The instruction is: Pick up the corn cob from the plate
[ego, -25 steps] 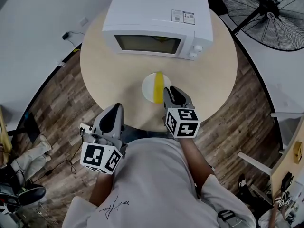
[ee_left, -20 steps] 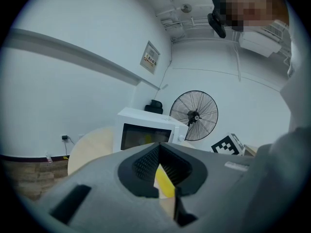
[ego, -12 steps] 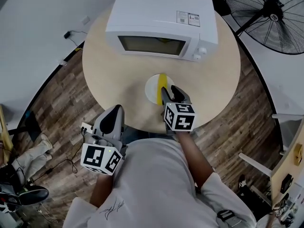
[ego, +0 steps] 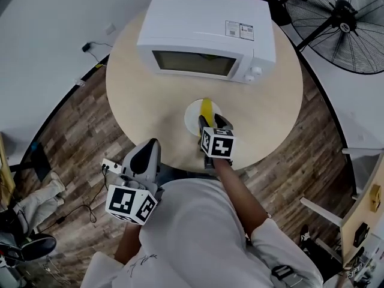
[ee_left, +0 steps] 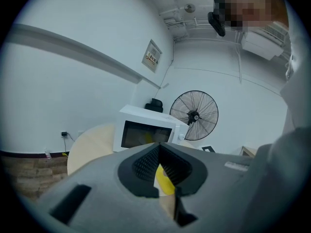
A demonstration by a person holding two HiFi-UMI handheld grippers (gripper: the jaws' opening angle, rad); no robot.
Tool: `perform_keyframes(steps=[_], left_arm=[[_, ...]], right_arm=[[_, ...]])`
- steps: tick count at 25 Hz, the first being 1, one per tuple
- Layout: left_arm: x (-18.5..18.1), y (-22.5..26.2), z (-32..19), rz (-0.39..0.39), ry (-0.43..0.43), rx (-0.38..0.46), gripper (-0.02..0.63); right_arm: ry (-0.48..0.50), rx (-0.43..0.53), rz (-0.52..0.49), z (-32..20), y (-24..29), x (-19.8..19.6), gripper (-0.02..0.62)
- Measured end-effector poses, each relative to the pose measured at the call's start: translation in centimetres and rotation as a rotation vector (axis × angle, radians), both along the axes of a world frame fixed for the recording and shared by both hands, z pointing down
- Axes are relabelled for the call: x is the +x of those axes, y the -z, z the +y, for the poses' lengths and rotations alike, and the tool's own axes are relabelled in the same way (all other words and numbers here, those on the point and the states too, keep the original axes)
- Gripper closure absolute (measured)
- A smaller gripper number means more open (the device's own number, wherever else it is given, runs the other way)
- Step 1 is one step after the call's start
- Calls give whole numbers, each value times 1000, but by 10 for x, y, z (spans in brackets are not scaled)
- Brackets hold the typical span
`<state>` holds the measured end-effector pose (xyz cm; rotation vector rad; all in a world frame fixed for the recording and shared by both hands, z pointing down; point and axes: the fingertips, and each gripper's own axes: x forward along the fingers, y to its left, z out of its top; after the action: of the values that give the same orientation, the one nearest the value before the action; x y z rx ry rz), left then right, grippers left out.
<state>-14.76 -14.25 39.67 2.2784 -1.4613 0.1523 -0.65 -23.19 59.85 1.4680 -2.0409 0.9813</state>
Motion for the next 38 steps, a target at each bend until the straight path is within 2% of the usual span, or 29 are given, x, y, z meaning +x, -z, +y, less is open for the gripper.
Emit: perform_keyframes(steps=[5, 14, 28, 38], left_arm=[[2, -4, 1, 17, -2, -5, 607], [-7, -2, 0, 15, 9, 1, 607], [-18, -4, -6, 40, 41, -1, 607], [-17, -3, -4, 41, 41, 3, 607]], right_arm=[[-28, -13, 71, -6, -21, -3, 343], [-44, -71, 130, -7, -49, -8, 300], [-59, -127, 233, -9, -73, -3, 296], [-59, -147, 256, -11, -74, -2, 308]])
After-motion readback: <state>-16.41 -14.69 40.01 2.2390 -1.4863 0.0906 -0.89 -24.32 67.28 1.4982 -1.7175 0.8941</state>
